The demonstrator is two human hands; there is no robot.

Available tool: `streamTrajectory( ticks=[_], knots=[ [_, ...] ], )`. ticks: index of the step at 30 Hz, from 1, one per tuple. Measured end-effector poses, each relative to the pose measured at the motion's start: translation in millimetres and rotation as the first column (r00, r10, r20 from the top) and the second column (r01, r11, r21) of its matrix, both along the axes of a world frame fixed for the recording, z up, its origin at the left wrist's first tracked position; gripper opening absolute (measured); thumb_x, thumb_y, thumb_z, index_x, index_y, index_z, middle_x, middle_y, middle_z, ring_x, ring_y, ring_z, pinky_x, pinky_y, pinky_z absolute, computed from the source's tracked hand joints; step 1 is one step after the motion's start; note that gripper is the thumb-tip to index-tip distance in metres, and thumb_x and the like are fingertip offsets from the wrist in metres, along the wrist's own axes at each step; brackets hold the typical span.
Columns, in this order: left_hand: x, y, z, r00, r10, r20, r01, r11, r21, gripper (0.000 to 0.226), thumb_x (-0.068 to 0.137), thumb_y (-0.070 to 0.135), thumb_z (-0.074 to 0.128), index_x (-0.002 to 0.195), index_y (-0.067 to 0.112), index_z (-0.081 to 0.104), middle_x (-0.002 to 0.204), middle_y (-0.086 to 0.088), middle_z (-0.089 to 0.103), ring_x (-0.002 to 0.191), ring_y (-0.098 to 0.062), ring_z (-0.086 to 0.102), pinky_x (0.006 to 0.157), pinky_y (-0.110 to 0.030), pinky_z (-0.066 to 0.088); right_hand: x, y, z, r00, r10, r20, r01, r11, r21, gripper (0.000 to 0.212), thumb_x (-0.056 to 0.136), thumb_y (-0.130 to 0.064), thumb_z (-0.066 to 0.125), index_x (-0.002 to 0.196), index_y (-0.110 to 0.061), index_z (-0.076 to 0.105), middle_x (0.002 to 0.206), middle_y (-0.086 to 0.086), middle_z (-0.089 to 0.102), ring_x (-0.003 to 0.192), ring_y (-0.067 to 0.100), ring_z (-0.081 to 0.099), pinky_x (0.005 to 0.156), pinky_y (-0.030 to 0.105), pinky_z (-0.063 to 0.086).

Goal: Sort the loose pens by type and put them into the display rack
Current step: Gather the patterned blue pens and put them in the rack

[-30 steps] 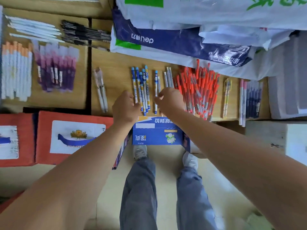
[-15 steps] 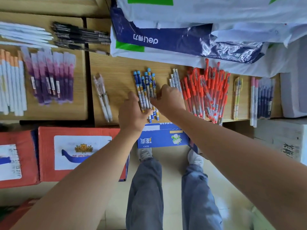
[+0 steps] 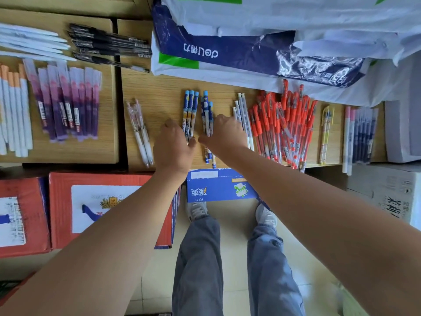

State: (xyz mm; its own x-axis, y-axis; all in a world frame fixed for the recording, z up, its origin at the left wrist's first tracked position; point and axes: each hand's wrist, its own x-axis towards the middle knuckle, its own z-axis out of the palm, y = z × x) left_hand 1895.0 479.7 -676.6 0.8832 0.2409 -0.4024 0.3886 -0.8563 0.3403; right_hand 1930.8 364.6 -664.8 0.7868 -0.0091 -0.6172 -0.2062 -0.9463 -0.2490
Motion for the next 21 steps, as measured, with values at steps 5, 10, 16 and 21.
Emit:
streamTrajectory(
  ticks=[5,10,16,21],
  knots=[
    [5.0,1.1,3.5,0.997,-0.056,-0.046,0.057,0.998,0.009,0.027,0.091,0.026,0.057,0.073,0.007,0.052,0.067,-0.005,0.047,0.067,-0.024,0.048,0.060,-0.032,0.030,-5.4,3.3,-1.5,1.000,0.001,0.016,-0.002,1.000,0.027,0.035,0.091,-0.035,0.060,0.104,-0.003,0.054,0.082,0.004,0.045,0.079,0.022,0.048,0.057,0.029,0.034],
    [5.2,2.1,-1.3,0.991,-0.130,-0.044,0.129,0.991,-0.024,0.029,0.094,0.019,0.050,0.067,0.008,0.045,0.060,-0.004,0.044,0.061,-0.023,0.046,0.059,-0.031,0.030,-7.2,-0.7,-4.8,0.999,-0.039,-0.002,0.039,0.992,0.116,0.025,0.093,-0.031,0.056,0.092,-0.007,0.047,0.082,0.007,0.046,0.074,0.023,0.044,0.047,0.026,0.025],
    [8.5,8.4,0.9,0.982,-0.119,-0.147,0.090,0.978,-0.188,0.032,0.097,0.015,0.039,0.066,0.009,0.036,0.059,-0.004,0.042,0.058,-0.023,0.043,0.060,-0.031,0.029,-6.3,-19.3,6.6,0.951,-0.242,-0.193,0.304,0.847,0.436,0.016,0.093,-0.017,0.054,0.081,-0.011,0.048,0.064,0.006,0.057,0.047,0.013,0.061,0.043,0.024,0.044],
    [5.0,-6.9,26.5,0.977,-0.148,-0.151,0.076,0.914,-0.398,0.016,0.100,0.017,0.036,0.090,0.005,0.039,0.068,-0.010,0.061,0.048,-0.012,0.054,0.056,-0.033,0.039,-7.3,-46.4,37.1,0.890,-0.339,-0.303,0.453,0.721,0.524,0.009,0.097,-0.014,0.049,0.090,-0.008,0.050,0.064,0.006,0.057,0.039,0.007,0.051,0.042,0.019,0.041]
  ],
)
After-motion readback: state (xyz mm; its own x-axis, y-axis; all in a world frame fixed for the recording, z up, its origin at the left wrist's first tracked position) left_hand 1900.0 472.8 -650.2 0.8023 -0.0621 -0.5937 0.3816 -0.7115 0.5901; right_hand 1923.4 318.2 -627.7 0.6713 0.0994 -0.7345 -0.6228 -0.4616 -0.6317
